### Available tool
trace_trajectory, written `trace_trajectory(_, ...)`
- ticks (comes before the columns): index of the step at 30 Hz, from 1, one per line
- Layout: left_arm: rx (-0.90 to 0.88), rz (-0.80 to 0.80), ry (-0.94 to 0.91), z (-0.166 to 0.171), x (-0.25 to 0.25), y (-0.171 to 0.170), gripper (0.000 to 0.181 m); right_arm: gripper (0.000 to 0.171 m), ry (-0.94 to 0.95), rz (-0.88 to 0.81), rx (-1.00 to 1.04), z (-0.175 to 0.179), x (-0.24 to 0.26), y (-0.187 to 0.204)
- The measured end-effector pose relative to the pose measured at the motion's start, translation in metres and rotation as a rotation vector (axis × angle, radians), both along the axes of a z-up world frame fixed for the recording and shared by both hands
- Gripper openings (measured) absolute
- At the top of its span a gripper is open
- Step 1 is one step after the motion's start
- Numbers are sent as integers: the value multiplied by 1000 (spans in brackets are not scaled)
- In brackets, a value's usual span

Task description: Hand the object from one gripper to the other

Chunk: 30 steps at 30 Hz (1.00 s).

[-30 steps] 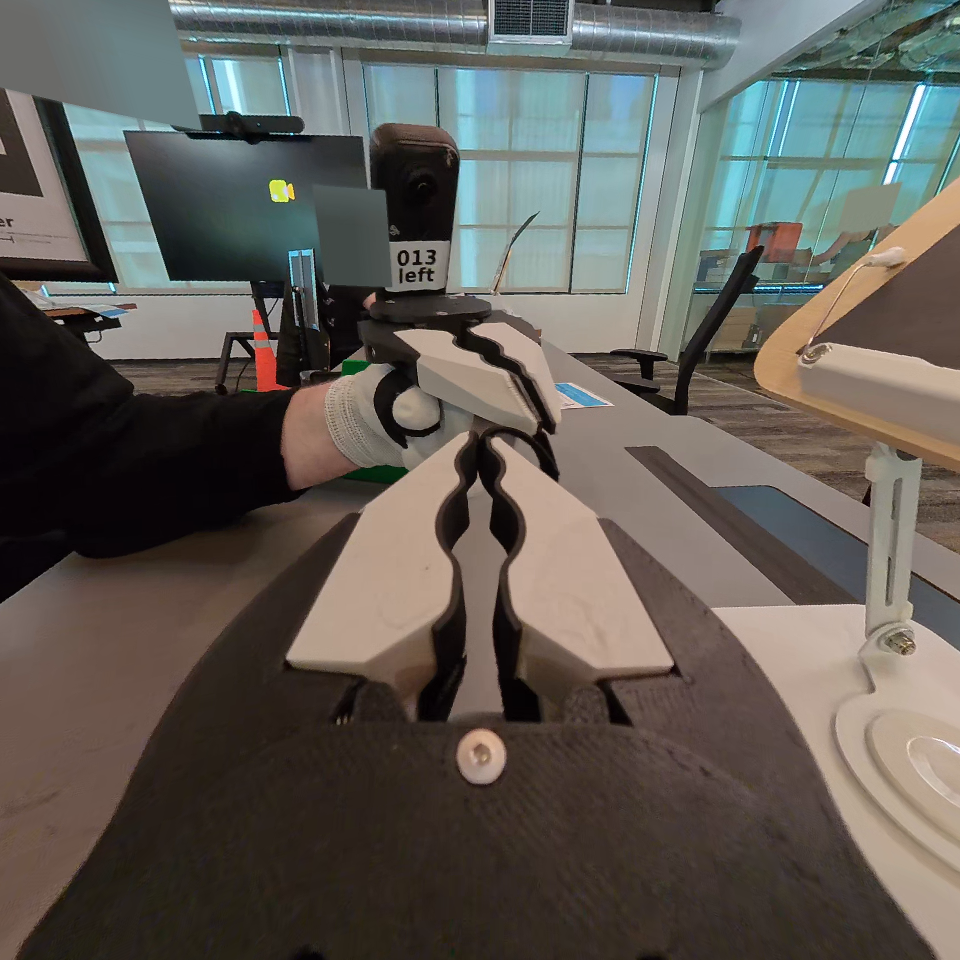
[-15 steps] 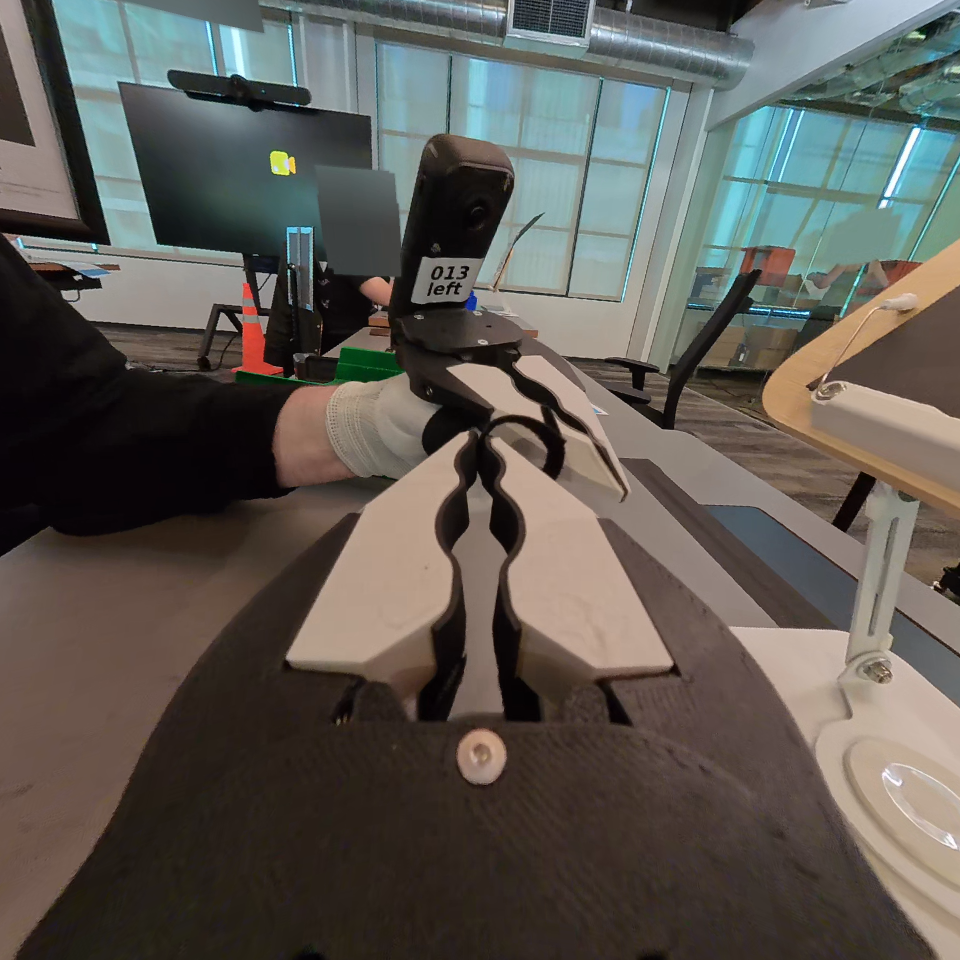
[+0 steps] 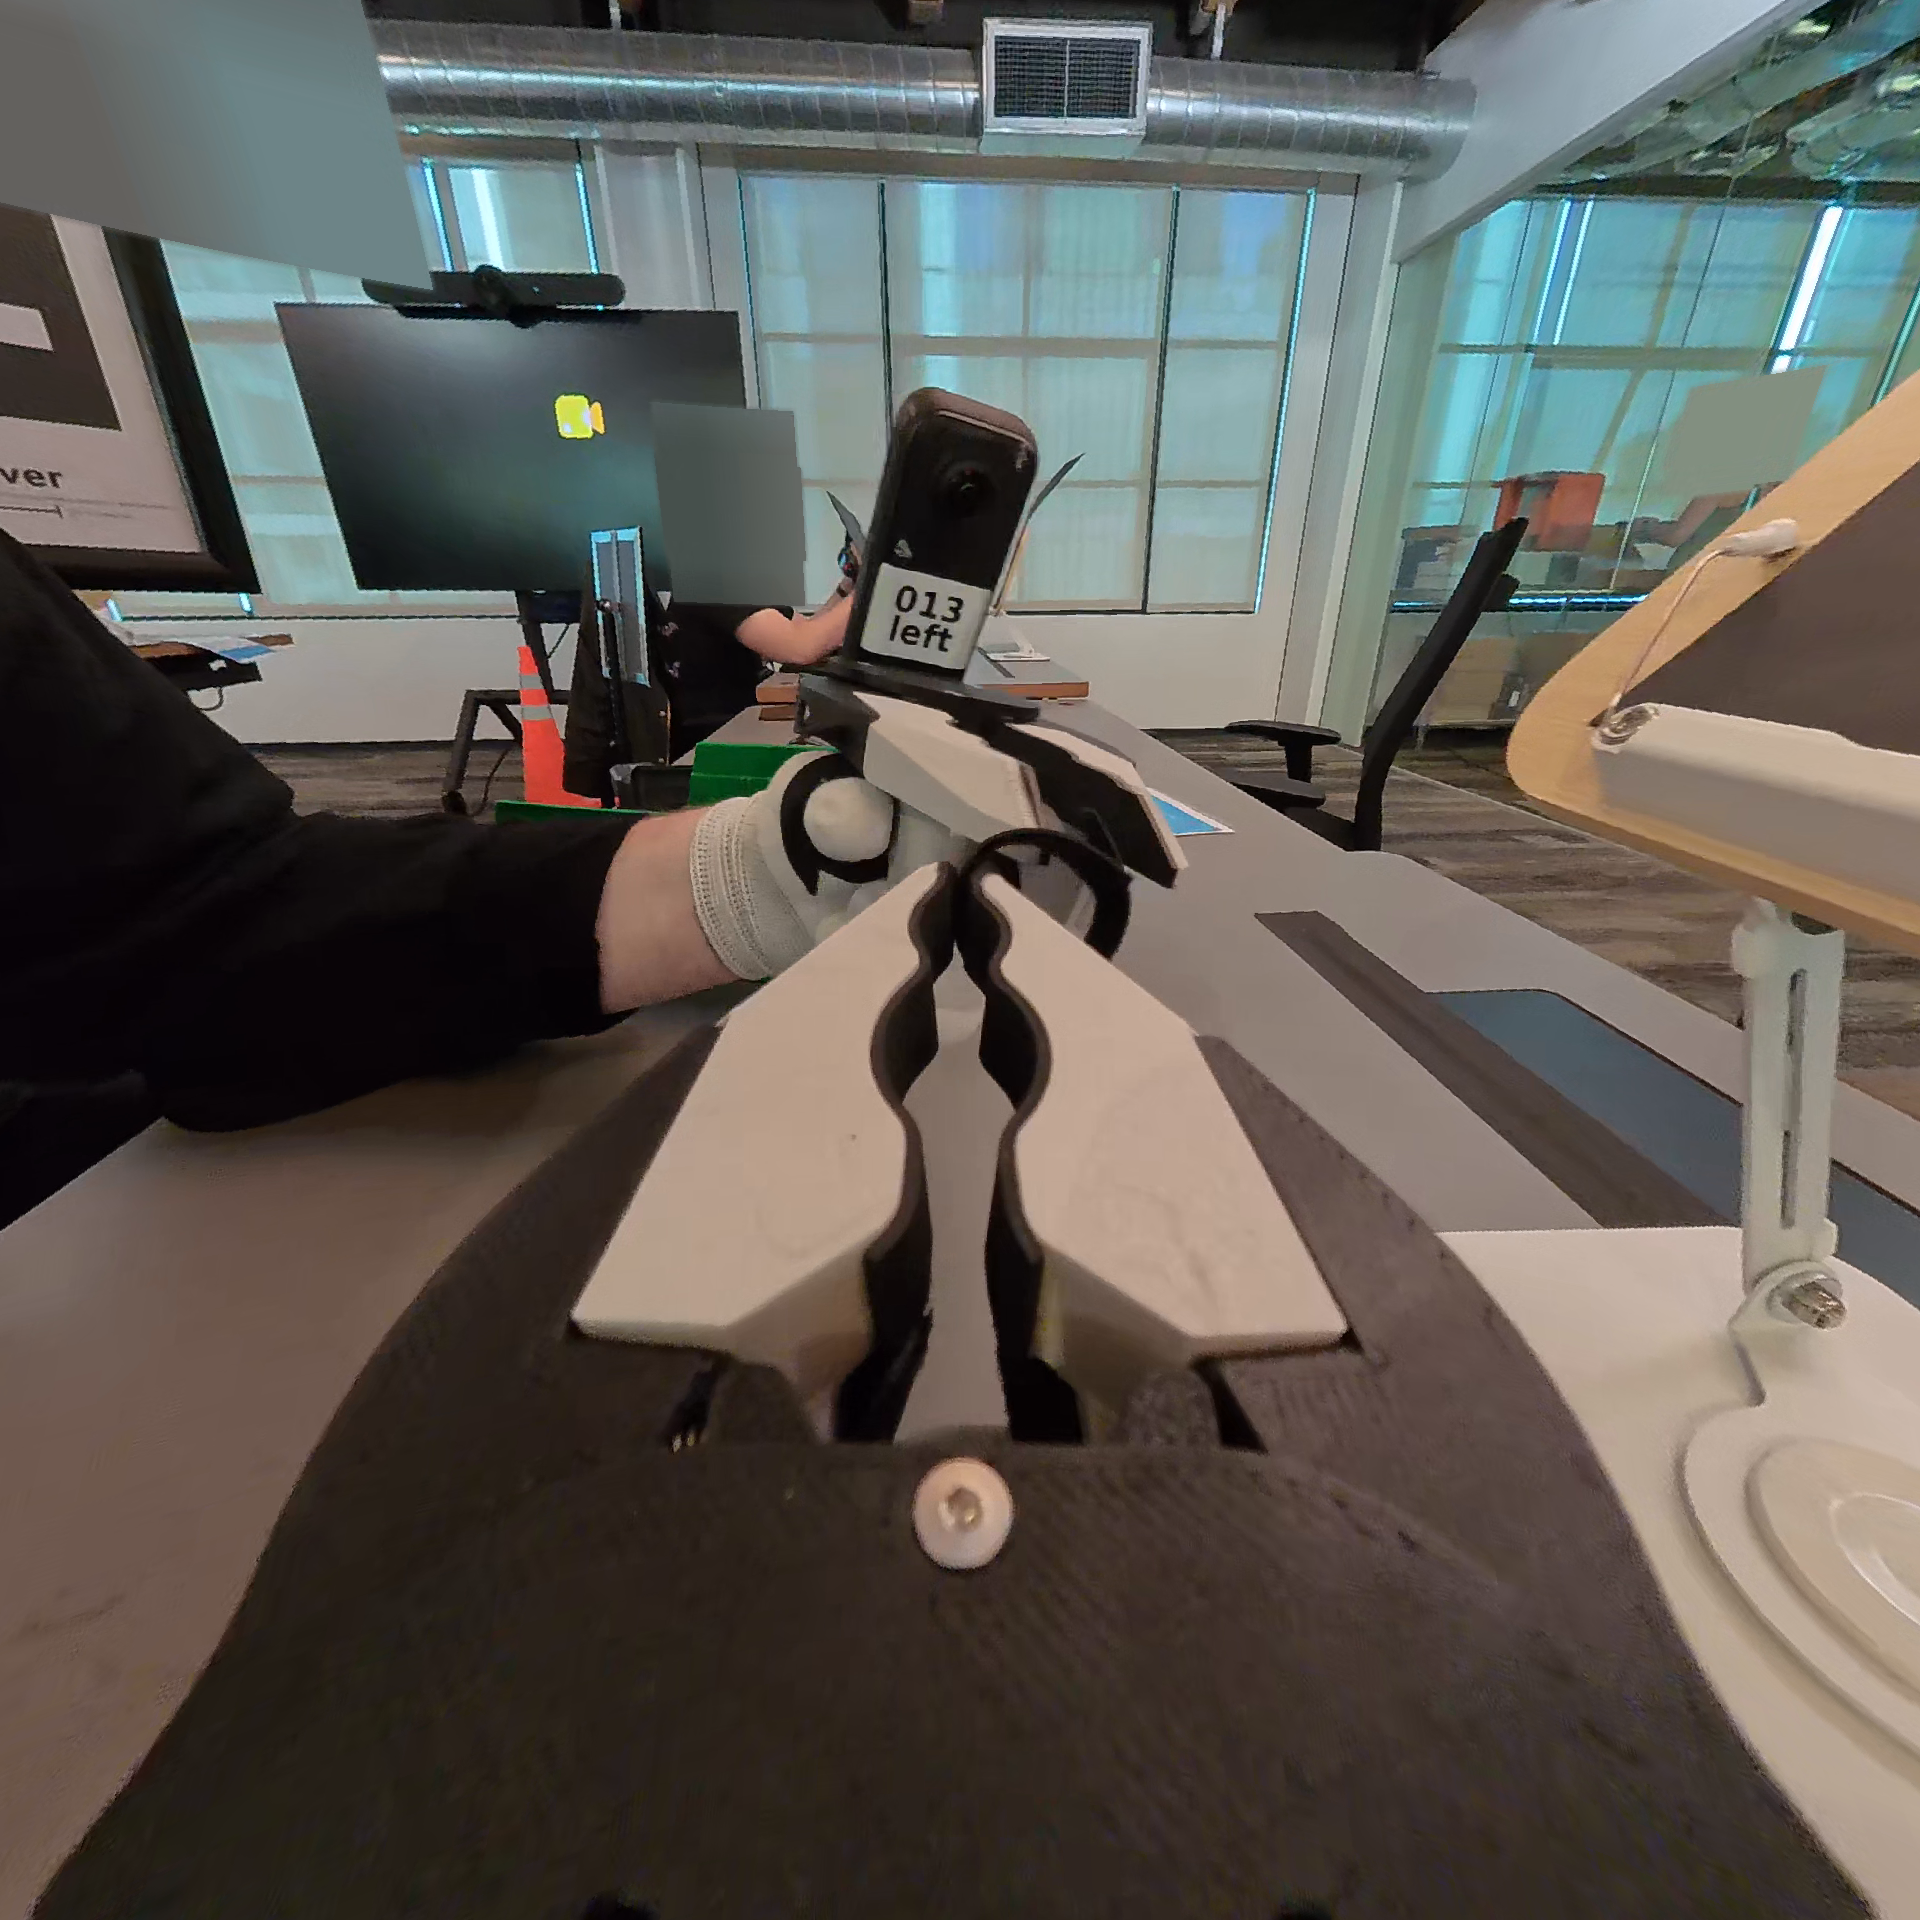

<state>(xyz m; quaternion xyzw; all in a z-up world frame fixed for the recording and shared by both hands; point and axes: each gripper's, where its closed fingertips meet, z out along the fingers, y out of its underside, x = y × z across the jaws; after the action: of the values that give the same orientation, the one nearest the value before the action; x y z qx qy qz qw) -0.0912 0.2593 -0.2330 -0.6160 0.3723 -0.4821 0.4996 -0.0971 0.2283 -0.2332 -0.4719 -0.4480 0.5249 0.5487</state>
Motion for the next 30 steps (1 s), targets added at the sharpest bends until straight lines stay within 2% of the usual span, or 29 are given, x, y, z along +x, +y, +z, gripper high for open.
trace_trajectory(5,-81,-78,-88,2,7,-8,14,0,8,20,3,2,0,-4)
trace_trajectory(10,-117,-123,-121,0,12,-12,14,0,13,60,4,3,-2,-11)
trace_trajectory(12,-124,-138,-136,1,14,-15,8,0,16,61,0,3,-1,-11)
trace_trajectory(14,-114,-128,-151,2,16,-14,0,0,22,74,-5,4,-1,-12)
trace_trajectory(18,-68,-68,-124,1,15,-7,0,0,33,51,-14,5,2,-7)
trace_trajectory(21,37,16,-47,0,12,0,0,2,43,21,-32,6,3,0)
trace_trajectory(24,239,101,93,0,8,1,0,25,60,37,-126,4,4,6)
trace_trajectory(28,477,186,283,-1,3,3,0,28,110,103,-232,9,8,7)
trace_trajectory(30,565,206,355,-3,5,2,0,23,123,134,-288,8,10,9)
